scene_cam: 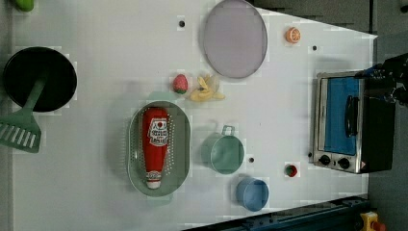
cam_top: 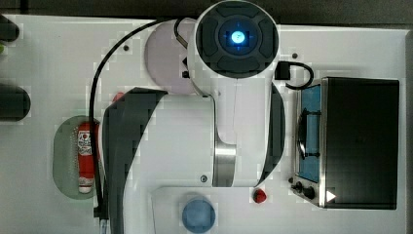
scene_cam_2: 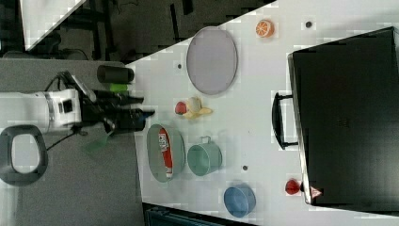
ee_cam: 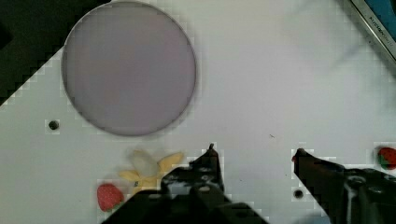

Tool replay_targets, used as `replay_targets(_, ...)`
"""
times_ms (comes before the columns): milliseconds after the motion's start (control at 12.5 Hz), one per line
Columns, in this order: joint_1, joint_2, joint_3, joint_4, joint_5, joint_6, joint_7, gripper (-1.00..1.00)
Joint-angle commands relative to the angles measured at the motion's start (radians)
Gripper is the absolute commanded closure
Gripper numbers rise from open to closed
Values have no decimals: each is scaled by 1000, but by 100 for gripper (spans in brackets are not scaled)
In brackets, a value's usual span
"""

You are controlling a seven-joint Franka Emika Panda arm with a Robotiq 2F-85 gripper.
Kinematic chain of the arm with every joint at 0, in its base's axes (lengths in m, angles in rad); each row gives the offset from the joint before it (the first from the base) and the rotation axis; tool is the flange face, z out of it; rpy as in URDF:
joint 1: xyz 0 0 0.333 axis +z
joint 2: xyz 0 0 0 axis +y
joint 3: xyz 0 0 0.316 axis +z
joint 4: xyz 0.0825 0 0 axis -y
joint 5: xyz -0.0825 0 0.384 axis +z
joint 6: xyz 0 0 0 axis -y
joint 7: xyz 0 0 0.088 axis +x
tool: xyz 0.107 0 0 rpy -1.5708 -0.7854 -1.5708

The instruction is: Pick ketchup from strainer and place it on the table

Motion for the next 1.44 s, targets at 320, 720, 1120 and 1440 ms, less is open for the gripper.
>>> replay_targets(320, -89, -260, 104, -104, 20, -180, 70, -100)
replay_targets(720, -44, -215, 274, -104, 20, -75, 71, -100)
replay_targets(1120, -23, -121, 495, -106, 20, 56, 72, -100)
replay_targets(1440, -10, -7, 658, -113, 17, 102, 72, -100)
